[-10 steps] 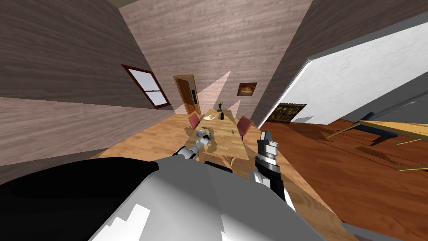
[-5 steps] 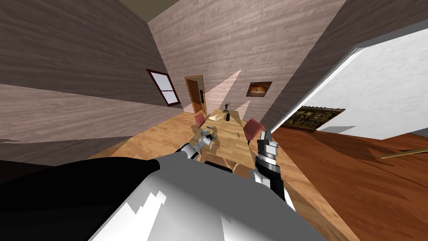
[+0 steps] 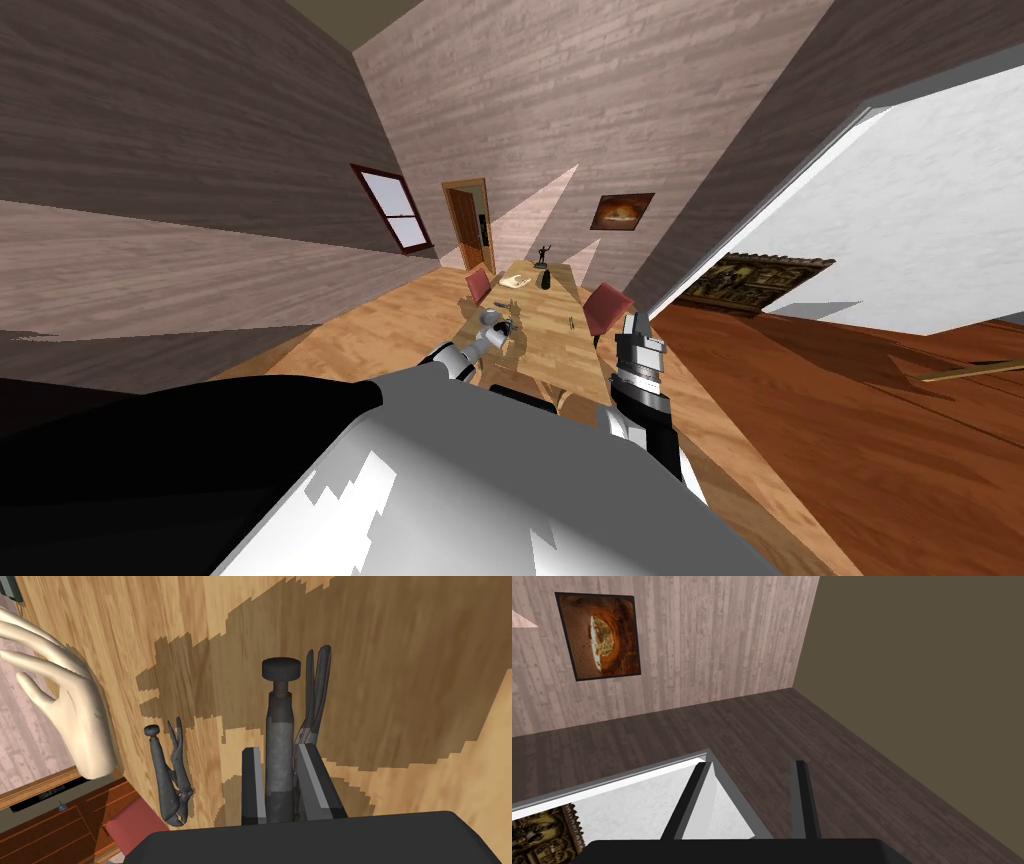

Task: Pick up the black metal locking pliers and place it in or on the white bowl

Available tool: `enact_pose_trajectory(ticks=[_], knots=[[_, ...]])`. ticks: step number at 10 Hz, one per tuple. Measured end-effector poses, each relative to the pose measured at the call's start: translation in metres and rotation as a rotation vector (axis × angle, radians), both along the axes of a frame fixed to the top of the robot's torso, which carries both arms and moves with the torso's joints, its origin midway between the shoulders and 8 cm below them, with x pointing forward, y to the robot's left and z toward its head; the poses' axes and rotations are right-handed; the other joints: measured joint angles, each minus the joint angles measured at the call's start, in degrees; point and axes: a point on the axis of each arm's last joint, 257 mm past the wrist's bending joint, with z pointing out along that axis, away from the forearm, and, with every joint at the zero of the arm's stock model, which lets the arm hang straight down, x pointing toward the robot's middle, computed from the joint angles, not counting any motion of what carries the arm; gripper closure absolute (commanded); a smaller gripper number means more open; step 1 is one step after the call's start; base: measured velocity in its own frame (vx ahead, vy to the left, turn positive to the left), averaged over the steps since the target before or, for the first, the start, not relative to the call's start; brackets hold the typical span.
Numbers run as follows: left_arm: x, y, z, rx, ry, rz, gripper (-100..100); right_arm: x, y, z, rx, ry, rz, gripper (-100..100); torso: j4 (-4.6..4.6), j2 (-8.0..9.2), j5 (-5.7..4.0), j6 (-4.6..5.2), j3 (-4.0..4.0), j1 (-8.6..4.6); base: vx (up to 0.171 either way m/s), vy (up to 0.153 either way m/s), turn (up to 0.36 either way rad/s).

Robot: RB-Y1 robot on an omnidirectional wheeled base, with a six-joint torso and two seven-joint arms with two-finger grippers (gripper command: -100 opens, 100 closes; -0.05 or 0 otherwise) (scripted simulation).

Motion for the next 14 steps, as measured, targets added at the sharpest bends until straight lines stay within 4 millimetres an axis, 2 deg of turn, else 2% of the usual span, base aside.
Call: enact_pose_trajectory(ticks=[1,2,3,6,8,10,11,13,14], knots=[[0.000,0.000,0.000,0.000,0.000,0.000,100,0.000,0.000,0.000,0.000,0.000,0.000,0,0.01,0.00,0.00,0.00,0.00,0.01,0.000,0.000,0.000],[0.000,0.000,0.000,0.000,0.000,0.000,0,0.000,0.000,0.000,0.000,0.000,0.000,0,0.01,0.00,0.00,0.00,0.01,0.01,0.000,0.000,0.000],[0.000,0.000,0.000,0.000,0.000,0.000,100,0.000,0.000,0.000,0.000,0.000,0.000,0,0.01,0.00,0.00,0.00,0.01,0.01,-0.032,0.022,-0.330],[-0.006,0.026,-0.005,-0.027,0.013,0.071,100,0.000,0.000,0.000,0.000,0.000,0.000,0,0.02,0.31,0.04,0.12,0.15,-0.01,-0.070,0.021,-0.400],[-0.010,0.042,-0.005,-0.045,0.013,0.113,100,0.000,0.000,0.000,0.000,0.000,0.000,0,0.06,0.19,-0.02,-0.08,0.12,0.09,-0.037,0.011,-0.164],[-0.016,0.066,-0.005,-0.055,0.018,0.169,100,0.000,0.000,0.000,0.000,0.000,0.000,0,0.06,0.21,0.02,0.03,0.13,0.06,-0.034,0.008,-0.223],[-0.016,0.071,-0.006,-0.062,0.019,0.185,100,0.000,0.000,0.000,0.000,0.000,0.000,0,0.03,0.12,0.01,-0.06,0.08,0.08,-0.044,0.001,-0.334],[-0.023,0.100,-0.007,-0.069,0.019,0.242,100,0.000,0.000,0.000,0.000,0.000,0.000,0,0.05,0.23,0.02,-0.01,0.14,0.09,-0.043,0.010,-0.188],[-0.023,0.105,-0.007,-0.074,0.019,0.257,100,0.000,0.000,0.000,0.000,0.000,0.000,0,0.05,0.16,0.01,-0.07,0.10,0.12,-0.042,0.005,-0.352]])
